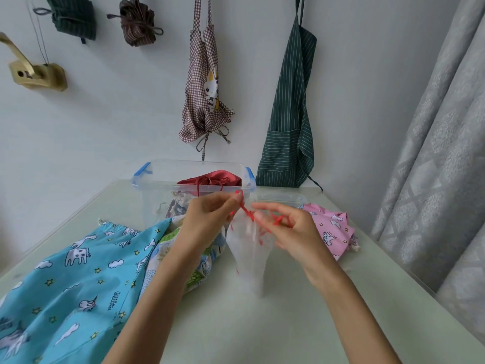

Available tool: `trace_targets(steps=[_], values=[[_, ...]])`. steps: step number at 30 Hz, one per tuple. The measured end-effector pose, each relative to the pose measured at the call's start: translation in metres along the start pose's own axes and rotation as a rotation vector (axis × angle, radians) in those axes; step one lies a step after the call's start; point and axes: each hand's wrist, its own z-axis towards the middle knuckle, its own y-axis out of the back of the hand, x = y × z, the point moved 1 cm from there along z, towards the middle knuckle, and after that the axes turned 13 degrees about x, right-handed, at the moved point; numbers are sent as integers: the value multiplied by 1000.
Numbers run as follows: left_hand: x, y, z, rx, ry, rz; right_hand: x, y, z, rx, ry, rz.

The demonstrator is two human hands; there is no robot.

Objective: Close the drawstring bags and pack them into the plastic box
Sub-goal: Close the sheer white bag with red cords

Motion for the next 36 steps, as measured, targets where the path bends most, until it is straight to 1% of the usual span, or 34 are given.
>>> trace_targets(steps=[3, 4, 5, 7, 10, 12, 15, 18, 19, 21, 23, 24, 27, 30, 32, 34, 36], values=[[-1, 2, 0, 33, 37, -313, -6, 1, 2, -25, -125, 381], [-2, 3, -1, 60, 53, -396, -9, 1, 3, -21, -160, 424], [-2, 5, -1, 91, 68, -426, -10, 1, 2, -4, -193, 402], [-2, 8, -1, 145, 88, -321, -10, 3, -1, 80, -245, 224], [-3, 11, -3, 200, 82, -82, -1, 10, -9, 277, -242, -161], [-6, 10, -3, 253, 69, 10, 3, 16, -12, 319, -211, -280], [-9, 6, -3, 298, 75, 108, 7, 23, -14, 292, -177, -312], [-8, 5, -2, 251, 65, 93, 9, 30, -14, 215, -161, -360], [-7, 6, -1, 234, 62, 89, 10, 31, -15, 187, -154, -317], [-6, 6, -1, 249, 65, 131, 15, 34, -17, 127, -108, -127], [-5, 5, -1, 338, 55, 195, 22, 34, -18, 53, -26, 94], [-5, 3, -2, 402, 50, 231, 25, 34, -18, 22, 9, 158], [-2, -11, -5, 586, 40, 440, 33, 28, -18, -15, 77, 205], [2, -26, -7, 730, 73, 614, 35, 24, -19, -26, 108, 163], [3, -35, -10, 815, 31, 677, 33, 22, -18, -21, 123, 71], [3, -41, -13, 891, -13, 685, 29, 19, -15, 10, 135, -15], [1, -41, -15, 959, 19, 600, 23, 15, -12, 71, 95, -111]])
